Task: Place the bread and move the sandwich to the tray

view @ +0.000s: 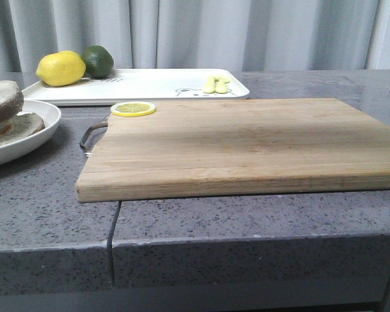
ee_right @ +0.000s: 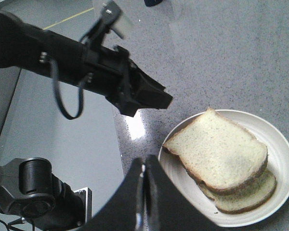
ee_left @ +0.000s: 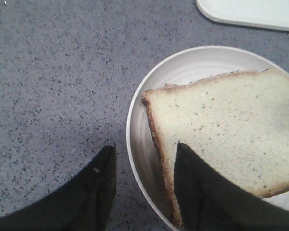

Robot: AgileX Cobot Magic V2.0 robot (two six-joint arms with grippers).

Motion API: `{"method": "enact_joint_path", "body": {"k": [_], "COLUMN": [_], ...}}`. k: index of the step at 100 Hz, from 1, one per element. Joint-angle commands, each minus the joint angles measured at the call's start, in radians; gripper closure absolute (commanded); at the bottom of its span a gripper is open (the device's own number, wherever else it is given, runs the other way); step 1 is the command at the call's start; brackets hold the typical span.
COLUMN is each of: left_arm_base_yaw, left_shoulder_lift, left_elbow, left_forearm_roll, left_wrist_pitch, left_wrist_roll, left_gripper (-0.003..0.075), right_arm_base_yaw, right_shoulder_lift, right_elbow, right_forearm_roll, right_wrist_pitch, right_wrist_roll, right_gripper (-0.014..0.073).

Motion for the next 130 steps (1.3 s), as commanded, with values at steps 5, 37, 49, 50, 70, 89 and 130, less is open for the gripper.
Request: {"method": "enact_joint_path", "body": {"k": [5,37,49,50,70,89,130], "left_arm_base_yaw": [0.001,0.042,0.072,0.072,0.074,0.074,0.074], "left_shoulder_lift": [0.072,0.175,0.182,0.182,0.193,0.243,0.284], "left_elbow": [-0.072,-0.099,-0.099,-0.099,-0.099,-0.100,-0.100], "left_forearm_roll": [-0.032,-0.035,-0.039,-0.039,-0.078,-0.102,-0.094], "left_wrist_pitch": [0.001,0.047,0.073,0.075,0.069,0.073,0.031], "left_wrist_roll": [-0.009,-0.009,-0.009,-0.009,-0.007,0.002,0.002], "left_gripper": [0.0448,0.0449,0.0449,0.0449,0.0449,0.0449,0.0449], "right_arm_base_yaw": [-0.003,-0.003,-0.003,-0.003,-0.003,-0.003,-0.003], "right_shoulder_lift": [-0.091,-0.124,-0.124,-0.124,-0.124,-0.124,-0.124], "right_elbow": [-0.033,-0.033,-0.033,-0.033,-0.033,-0.033,-0.033], "right_forearm_roll": [0.048,0.048,0.048,0.048,0.048,0.049,0.062], "right_wrist_pitch": [-0.012,-0.003,-0.004,-0.005,-0.007,0.001,0.018], "right_wrist_roll": [-0.019,-0.019,-0.019,-0.019,-0.019,-0.019,-0.019], "right_gripper": [0.0655,0.0655,0.0655,0.0655,0.0655,0.0655,0.0655]}}
